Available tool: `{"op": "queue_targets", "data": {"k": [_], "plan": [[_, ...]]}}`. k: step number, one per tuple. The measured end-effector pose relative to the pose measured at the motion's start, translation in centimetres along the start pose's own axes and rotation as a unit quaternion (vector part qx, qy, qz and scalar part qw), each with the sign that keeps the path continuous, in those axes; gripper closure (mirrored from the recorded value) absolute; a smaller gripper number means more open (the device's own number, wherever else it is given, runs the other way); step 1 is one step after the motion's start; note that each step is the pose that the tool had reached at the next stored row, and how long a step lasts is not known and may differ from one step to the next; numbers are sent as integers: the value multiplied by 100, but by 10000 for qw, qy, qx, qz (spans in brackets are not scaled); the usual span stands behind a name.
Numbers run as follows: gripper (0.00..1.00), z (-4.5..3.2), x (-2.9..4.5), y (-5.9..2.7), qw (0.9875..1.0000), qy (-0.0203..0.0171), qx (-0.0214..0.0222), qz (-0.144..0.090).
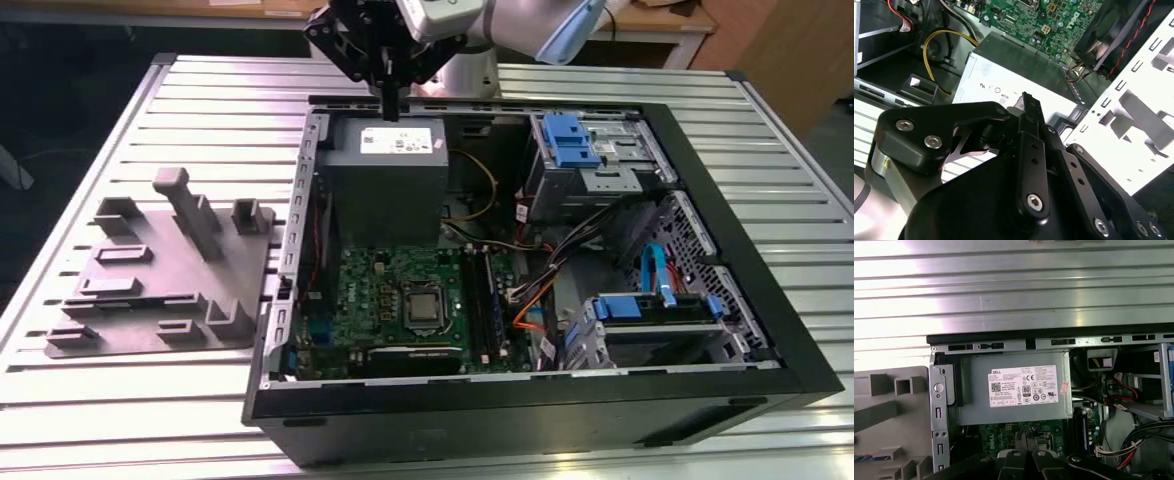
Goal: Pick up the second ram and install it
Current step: 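Reach for the second ram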
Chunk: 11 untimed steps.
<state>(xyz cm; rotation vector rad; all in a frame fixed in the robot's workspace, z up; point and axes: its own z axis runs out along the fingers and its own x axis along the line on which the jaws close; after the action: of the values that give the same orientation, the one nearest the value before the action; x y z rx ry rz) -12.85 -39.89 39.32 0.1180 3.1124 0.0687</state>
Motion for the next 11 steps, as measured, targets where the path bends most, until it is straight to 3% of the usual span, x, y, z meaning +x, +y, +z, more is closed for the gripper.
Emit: {"op": "queue_targets", "data": {"k": [11], "plan": [[90, -1, 129, -10, 10000, -3, 0, 0]]}}
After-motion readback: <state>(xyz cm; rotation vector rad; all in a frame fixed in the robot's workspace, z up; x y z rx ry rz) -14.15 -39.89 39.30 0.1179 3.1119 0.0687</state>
